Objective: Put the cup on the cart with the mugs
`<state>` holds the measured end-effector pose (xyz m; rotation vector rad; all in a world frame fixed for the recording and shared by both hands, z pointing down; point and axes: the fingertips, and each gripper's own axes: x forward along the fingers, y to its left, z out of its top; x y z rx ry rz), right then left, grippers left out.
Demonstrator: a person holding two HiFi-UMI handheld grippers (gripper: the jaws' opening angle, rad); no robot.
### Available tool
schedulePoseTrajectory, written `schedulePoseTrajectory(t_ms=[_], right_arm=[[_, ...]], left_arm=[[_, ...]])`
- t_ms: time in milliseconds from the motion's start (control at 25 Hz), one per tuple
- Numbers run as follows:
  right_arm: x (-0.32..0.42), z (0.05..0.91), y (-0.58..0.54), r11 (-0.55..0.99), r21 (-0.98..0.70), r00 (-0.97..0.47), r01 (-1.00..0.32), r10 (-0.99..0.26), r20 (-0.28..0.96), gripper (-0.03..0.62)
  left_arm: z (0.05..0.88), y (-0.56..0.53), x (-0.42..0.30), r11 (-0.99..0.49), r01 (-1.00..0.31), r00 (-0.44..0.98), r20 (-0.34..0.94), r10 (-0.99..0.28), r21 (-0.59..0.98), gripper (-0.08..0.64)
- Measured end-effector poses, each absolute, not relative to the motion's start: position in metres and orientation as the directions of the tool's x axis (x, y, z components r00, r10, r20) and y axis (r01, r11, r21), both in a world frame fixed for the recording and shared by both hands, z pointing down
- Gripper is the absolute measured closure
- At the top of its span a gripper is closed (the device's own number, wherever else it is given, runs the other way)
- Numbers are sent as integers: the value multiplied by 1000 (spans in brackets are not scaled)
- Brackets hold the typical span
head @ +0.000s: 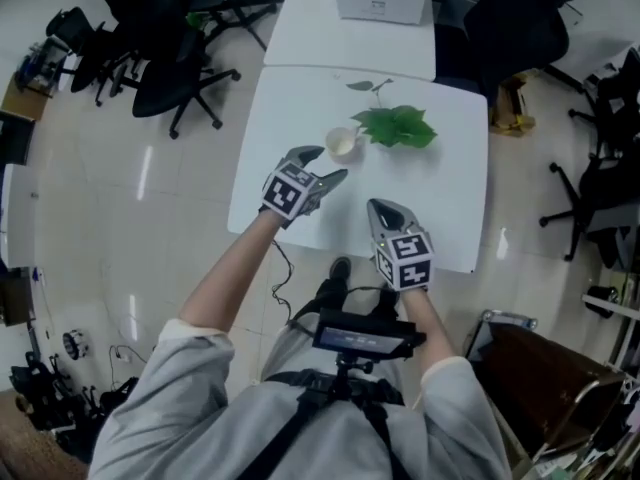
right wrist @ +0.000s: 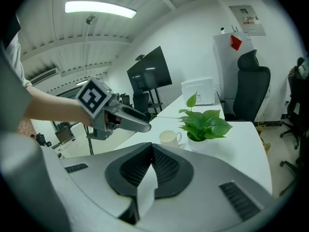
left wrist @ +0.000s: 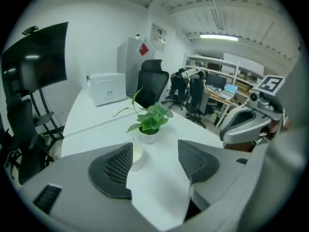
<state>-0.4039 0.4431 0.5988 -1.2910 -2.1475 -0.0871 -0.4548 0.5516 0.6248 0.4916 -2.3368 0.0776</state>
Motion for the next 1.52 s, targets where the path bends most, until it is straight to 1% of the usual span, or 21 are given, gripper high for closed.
schedulePoseTrajectory(t_ms=[120,280,440,560,640,680,720,800,840,1040,1240,1320,1360,1520], right_arm=[[-408,611,451,528,-257,-323,809,766,555,584],[-411,623,459,548,-275,-327,790,756,567,584],[-416,633,458,569,-269,-345,777,743,574,584],[-420,639,456,585,-272,-356,764,734,578,584],[-422,640,456,591,-284,-354,755,732,582,584],[-422,642,456,593,-288,-353,752,731,584,584],[-423,643,455,595,-289,-353,750,729,586,584],[-422,648,453,599,-283,-354,749,723,593,584],[-422,650,452,602,-281,-355,748,719,597,584],[-422,653,451,608,-287,-352,740,714,605,584],[-422,650,450,612,-296,-349,734,713,608,584],[-423,649,450,608,-293,-348,738,715,607,584],[-424,649,449,606,-288,-349,741,715,606,584],[-423,651,447,609,-288,-348,739,711,612,584]], left_arm=[[649,553,-482,888,-453,-550,758,-350,82,201],[677,553,-509,840,-535,-438,821,-366,89,155],[704,554,-522,799,-594,-353,860,-368,98,124],[720,552,-531,762,-640,-310,875,-371,96,124],[730,547,-533,740,-663,-278,882,-381,111,112],[736,550,-532,738,-666,-252,900,-355,104,112],[743,563,-526,748,-659,-214,934,-285,77,96],[755,595,-513,772,-635,-129,985,-113,6,94],[759,601,-512,773,-634,-114,990,-81,-10,94],[772,596,-528,764,-645,-146,984,-106,-13,94],[783,589,-525,755,-656,-121,986,-115,8,94],[785,589,-527,749,-662,-130,986,-107,-6,106],[786,589,-528,748,-663,-136,985,-103,-13,127],[788,591,-528,750,-661,-141,985,-100,-19,130]])
